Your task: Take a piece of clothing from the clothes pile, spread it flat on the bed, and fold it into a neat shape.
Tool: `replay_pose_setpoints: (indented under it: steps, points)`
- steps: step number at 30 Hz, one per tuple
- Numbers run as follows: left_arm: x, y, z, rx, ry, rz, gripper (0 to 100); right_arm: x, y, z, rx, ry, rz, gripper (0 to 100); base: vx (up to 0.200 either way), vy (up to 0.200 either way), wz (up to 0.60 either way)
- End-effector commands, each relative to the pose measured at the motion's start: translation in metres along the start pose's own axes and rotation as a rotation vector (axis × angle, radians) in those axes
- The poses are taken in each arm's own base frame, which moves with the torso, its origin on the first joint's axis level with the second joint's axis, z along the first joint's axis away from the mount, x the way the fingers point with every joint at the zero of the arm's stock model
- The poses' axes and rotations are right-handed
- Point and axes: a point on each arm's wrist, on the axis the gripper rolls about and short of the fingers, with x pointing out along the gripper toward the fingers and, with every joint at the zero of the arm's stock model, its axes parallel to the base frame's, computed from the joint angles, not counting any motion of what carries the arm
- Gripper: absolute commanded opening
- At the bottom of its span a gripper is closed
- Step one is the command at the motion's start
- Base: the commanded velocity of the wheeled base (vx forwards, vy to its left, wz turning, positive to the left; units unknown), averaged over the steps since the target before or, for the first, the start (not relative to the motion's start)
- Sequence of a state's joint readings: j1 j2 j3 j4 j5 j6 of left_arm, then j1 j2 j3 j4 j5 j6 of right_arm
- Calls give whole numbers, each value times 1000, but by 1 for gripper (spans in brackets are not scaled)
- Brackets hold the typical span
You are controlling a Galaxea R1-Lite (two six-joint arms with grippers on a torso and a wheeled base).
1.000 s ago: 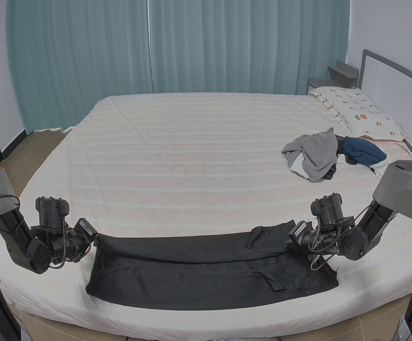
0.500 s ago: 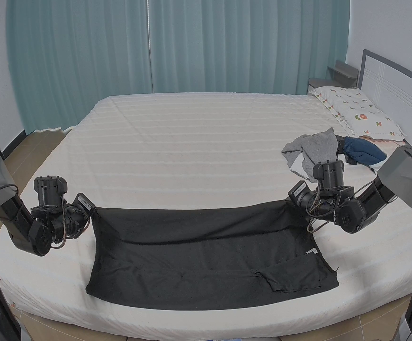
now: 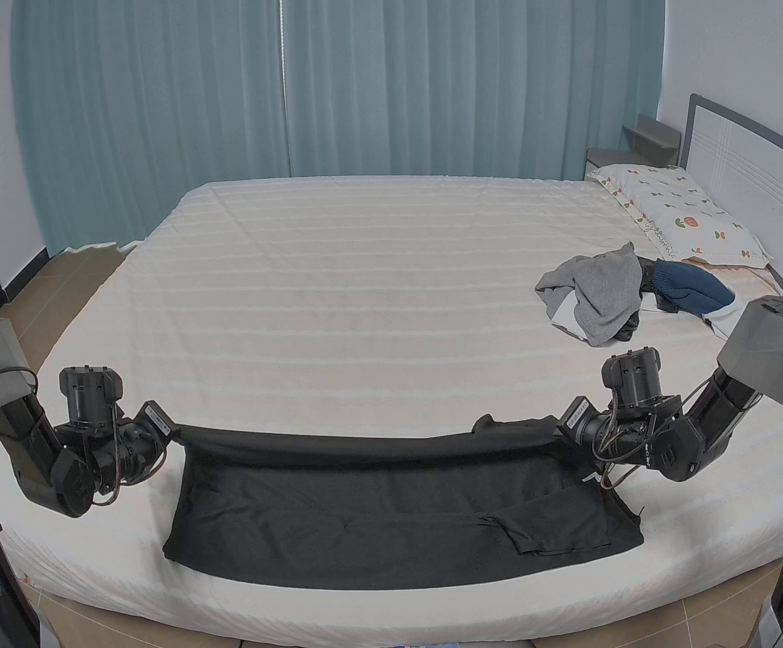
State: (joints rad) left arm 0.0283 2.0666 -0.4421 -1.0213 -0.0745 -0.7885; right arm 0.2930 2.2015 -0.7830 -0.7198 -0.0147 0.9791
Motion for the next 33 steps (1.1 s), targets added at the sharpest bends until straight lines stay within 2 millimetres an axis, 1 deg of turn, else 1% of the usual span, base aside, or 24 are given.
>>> replay_pose_setpoints:
  steps: [1, 5, 9, 18, 19, 21, 22, 27, 31, 33]
  points:
    - [-11, 15, -19, 72, 70, 53, 0, -7, -12, -11, -31, 33, -32, 0, 0, 0, 0]
    - [-12, 21, -28, 110, 112, 79, 0, -9, -15, -14, -53, 46, -41, 0, 0, 0, 0]
    - [-7, 28, -39, 162, 161, 105, 0, -10, -21, -19, -89, 69, -59, 0, 0, 0, 0]
    - [-6, 28, -45, 173, 184, 111, 0, -9, -24, -21, -106, 80, -70, 0, 0, 0, 0]
    - [-6, 28, -45, 173, 184, 111, 100, -8, -25, -22, -108, 82, -73, 0, 0, 0, 0]
    - [-6, 28, -45, 171, 184, 111, 100, -6, -25, -23, -109, 84, -74, 0, 0, 0, 0]
    - [-6, 28, -44, 172, 181, 109, 100, -6, -25, -22, -108, 81, -71, 100, 0, 0, 0]
    - [-7, 27, -43, 167, 173, 104, 100, -14, -21, -19, -105, 49, -30, 100, 0, 0, 0]
    - [-8, 26, -39, 158, 155, 96, 100, -31, -17, -9, -95, 2, 22, 100, 0, 0, 0]
    - [-8, 25, -37, 150, 147, 94, 100, -40, -19, 0, -91, -8, 41, 100, 0, 0, 0]
